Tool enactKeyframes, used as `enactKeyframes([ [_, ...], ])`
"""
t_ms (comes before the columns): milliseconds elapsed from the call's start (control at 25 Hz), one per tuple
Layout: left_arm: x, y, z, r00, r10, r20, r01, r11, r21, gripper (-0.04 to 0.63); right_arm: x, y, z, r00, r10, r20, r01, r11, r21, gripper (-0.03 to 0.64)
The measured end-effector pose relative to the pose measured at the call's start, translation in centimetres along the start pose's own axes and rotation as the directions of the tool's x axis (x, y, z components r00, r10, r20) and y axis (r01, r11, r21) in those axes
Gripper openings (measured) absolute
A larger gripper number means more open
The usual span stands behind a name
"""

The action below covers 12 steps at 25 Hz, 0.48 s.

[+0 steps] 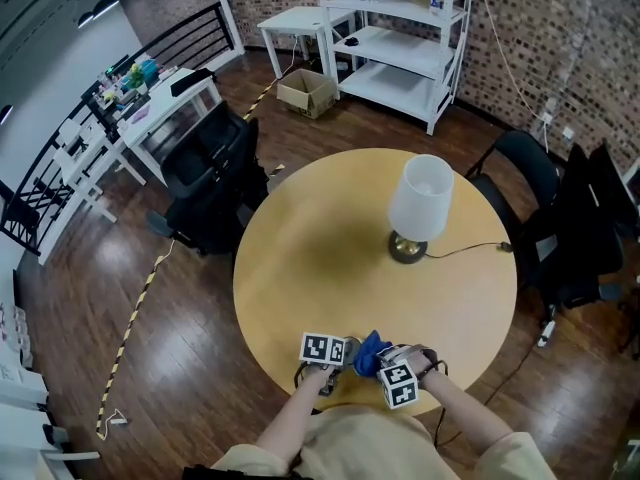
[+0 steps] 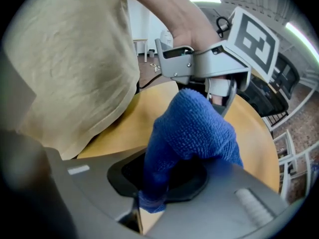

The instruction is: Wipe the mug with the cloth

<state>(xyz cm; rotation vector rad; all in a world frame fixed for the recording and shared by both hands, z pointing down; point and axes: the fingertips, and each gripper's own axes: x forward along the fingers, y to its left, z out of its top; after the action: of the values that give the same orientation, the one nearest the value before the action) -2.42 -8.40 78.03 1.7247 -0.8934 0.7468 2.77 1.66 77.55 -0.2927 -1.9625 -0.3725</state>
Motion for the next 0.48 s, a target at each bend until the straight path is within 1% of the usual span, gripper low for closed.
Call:
enactKeyframes([
  [40,0.0,-0.1,0.0,1.000,0.013,-0.002,-0.013,1.000,0.019,0.039,-0.3,-0.2,-0.3,1.000,-0.010,0.012,0.009,0.999,0.037,0.072],
  [80,-0.1,-0.1,0.0,1.000,0.030,-0.004,-0.030,0.999,0.039,0.034,-0.7,-0.4,-0.6,0.999,-0.026,0.033,0.023,0.995,0.097,0.071],
  [120,-0.1,-0.3,0.1,0.999,0.046,-0.005,-0.045,0.997,0.057,0.031,-1.3,-0.9,-1.1,0.997,-0.053,0.061,0.041,0.983,0.180,0.072],
  [160,0.0,-0.5,0.2,0.998,0.056,-0.006,-0.056,0.996,0.071,0.031,-2.1,-1.4,-1.8,0.992,-0.090,0.092,0.061,0.958,0.281,0.072],
  [200,0.1,-0.8,0.4,0.998,0.061,-0.009,-0.060,0.994,0.087,0.033,-3.0,-1.8,-2.6,0.984,-0.135,0.120,0.079,0.917,0.390,0.072],
  [280,0.4,-1.6,0.6,0.998,0.064,-0.018,-0.061,0.990,0.129,0.044,-4.5,-2.3,-4.6,0.963,-0.227,0.149,0.101,0.809,0.579,0.072],
  [320,0.5,-2.0,0.7,0.998,0.064,-0.021,-0.060,0.987,0.150,0.052,-5.1,-2.3,-5.5,0.951,-0.267,0.155,0.106,0.754,0.648,0.072],
  [360,0.7,-2.4,0.8,0.998,0.064,-0.020,-0.060,0.983,0.171,0.062,-5.5,-2.1,-6.3,0.940,-0.302,0.161,0.106,0.703,0.703,0.072],
  [400,0.9,-2.8,0.9,0.998,0.067,-0.018,-0.062,0.978,0.197,0.074,-5.8,-1.8,-6.9,0.929,-0.330,0.166,0.101,0.659,0.745,0.072],
  [440,1.1,-3.1,1.0,0.997,0.072,-0.015,-0.067,0.971,0.231,0.073,-6.0,-1.4,-7.4,0.921,-0.352,0.169,0.097,0.625,0.775,0.072],
  [480,1.3,-3.4,1.2,0.997,0.077,-0.014,-0.070,0.961,0.267,0.071,-6.2,-1.0,-7.8,0.915,-0.367,0.168,0.095,0.600,0.794,0.072],
])
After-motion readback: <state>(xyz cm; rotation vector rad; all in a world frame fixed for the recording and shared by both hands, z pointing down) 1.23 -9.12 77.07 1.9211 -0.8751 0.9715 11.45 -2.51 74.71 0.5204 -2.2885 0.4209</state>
